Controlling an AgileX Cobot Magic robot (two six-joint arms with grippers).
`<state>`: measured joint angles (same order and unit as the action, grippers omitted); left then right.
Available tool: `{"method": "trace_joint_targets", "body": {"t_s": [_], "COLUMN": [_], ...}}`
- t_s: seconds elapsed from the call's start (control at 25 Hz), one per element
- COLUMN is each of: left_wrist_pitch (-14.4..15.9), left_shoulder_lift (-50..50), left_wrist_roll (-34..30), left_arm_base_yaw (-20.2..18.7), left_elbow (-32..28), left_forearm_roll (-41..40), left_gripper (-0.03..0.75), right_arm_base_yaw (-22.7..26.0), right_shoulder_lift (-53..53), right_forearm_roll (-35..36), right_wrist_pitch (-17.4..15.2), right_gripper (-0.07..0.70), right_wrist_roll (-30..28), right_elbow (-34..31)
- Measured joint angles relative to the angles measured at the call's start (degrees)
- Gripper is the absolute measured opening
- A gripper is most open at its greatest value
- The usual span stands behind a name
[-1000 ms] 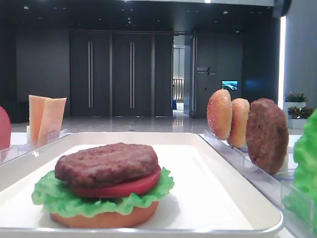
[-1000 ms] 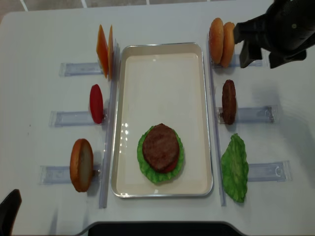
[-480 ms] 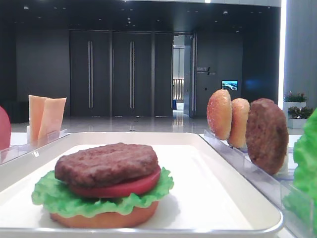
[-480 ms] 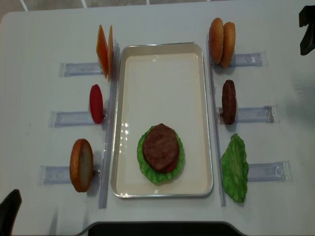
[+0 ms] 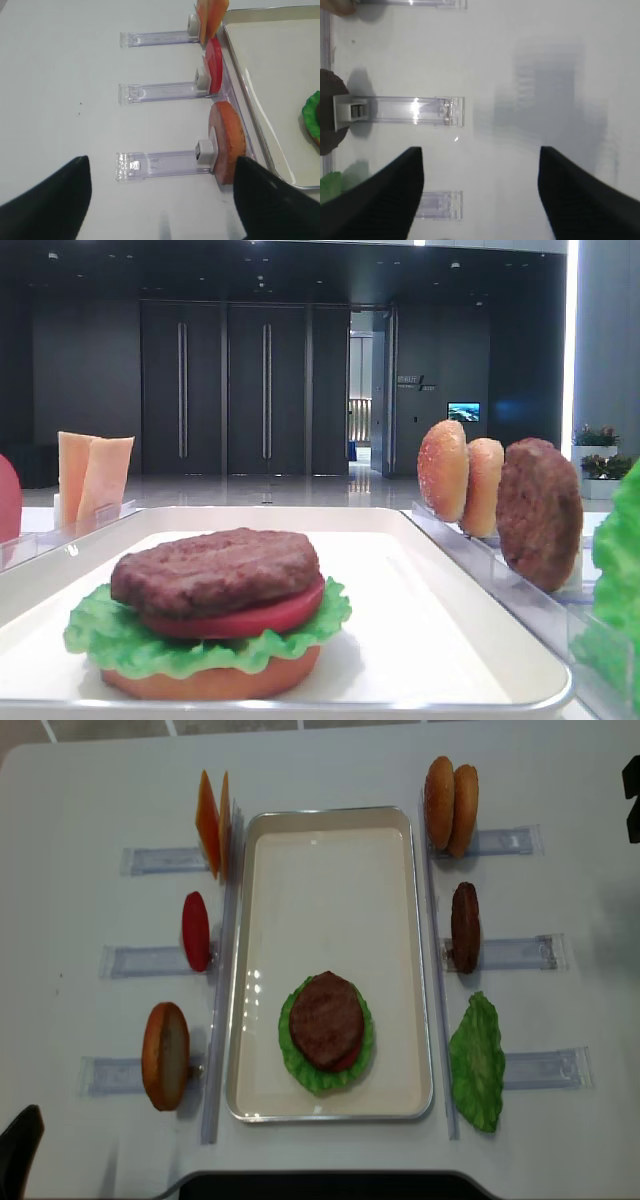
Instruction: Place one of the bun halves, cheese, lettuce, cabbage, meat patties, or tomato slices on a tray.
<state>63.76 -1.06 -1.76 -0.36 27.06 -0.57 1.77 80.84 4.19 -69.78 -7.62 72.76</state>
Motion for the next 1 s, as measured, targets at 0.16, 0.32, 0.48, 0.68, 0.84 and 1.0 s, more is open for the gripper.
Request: {"method": "trace_joint_targets", "body": {"t_s": [0.16, 0.32, 0.48, 0.68, 0.84, 1.0], "left_wrist_pitch": [0.00, 0.00, 0.00, 0.00, 0.00, 0.00], "left_shoulder_lift": [0.00, 0.00, 0.00, 0.00, 0.00, 0.00], "left_wrist_roll": [0.00, 0.00, 0.00, 0.00, 0.00, 0.00], "left_arm_base_yaw": [0.00, 0.00, 0.00, 0.00, 0.00, 0.00], "left_elbow": [0.00, 0.00, 0.00, 0.00, 0.00, 0.00], "left_forearm_roll": [0.00, 0.00, 0.00, 0.00, 0.00, 0.00], "left_gripper": [0.692, 0.692, 0.692, 0.692, 0.692, 0.692], "right_arm_base_yaw": [0.00, 0.00, 0.00, 0.00, 0.00, 0.00], "right_shoulder_lift": [-5.69, -12.13, -18.25, -27.00, -36.30, -43.88], "right_forearm_roll": [-0.04, -0.04, -0.04, 0.01, 0.01, 0.01], "right_wrist_pitch": [-0.17, -0.24, -0.25, -0.25, -0.32, 0.10], "right_gripper": [0.465, 0.465, 0.465, 0.465, 0.465, 0.465], "right_wrist_roll": [0.65, 1.98, 2.30, 2.30, 2.44, 2.44], "right_elbow": [-4.07, -7.68, -11.17, -16.83, -20.83, -24.66]}}
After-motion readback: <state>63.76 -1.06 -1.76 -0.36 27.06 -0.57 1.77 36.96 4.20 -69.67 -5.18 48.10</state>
